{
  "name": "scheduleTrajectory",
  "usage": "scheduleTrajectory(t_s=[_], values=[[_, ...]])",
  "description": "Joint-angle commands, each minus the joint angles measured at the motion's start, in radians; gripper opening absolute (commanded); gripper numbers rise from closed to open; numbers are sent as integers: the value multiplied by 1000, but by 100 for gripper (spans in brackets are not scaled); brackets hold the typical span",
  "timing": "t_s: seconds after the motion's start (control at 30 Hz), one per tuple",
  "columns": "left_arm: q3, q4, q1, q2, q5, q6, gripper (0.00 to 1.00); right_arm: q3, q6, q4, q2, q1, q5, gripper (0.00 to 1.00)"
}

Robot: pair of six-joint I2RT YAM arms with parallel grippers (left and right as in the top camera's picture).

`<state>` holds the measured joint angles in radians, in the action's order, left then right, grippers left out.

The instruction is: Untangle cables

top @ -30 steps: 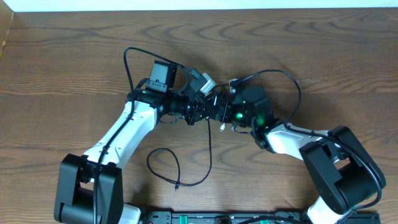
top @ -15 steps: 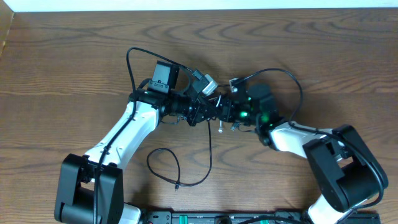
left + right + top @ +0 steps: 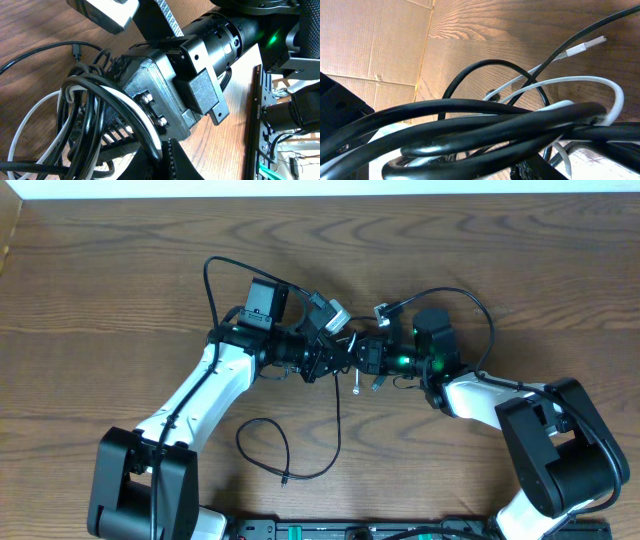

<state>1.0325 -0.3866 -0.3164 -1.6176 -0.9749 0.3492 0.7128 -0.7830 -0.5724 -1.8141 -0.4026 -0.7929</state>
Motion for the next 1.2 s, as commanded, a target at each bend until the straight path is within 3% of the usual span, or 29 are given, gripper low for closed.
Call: scheduleTrajectory(t_s=[0.0,0.17,0.27,0.6,0.7,0.9,1.1,1.17], values=[[5,-1,-5,3,-27,24,8,11,8,-5,2,-3,40,37],[5,-1,-5,3,-27,24,8,11,-68,-4,2,-26,161,53],[5,-1,-5,3,-27,24,7,11,-130,-10,2,-38,220,57],[5,2,-5,3,-27,24,8,11,-375,-129,2,-44,215,39],[5,2,-5,3,-27,24,7,11,-377,-130,2,-44,212,23],[5,2,-5,3,-27,24,7,11,-376,-126,1,-65,217,15],[5,2,-5,3,-27,24,7,11,-376,-127,0,-91,269,19],[5,2,-5,3,-27,24,7,11,-376,-128,0,-97,293,14]])
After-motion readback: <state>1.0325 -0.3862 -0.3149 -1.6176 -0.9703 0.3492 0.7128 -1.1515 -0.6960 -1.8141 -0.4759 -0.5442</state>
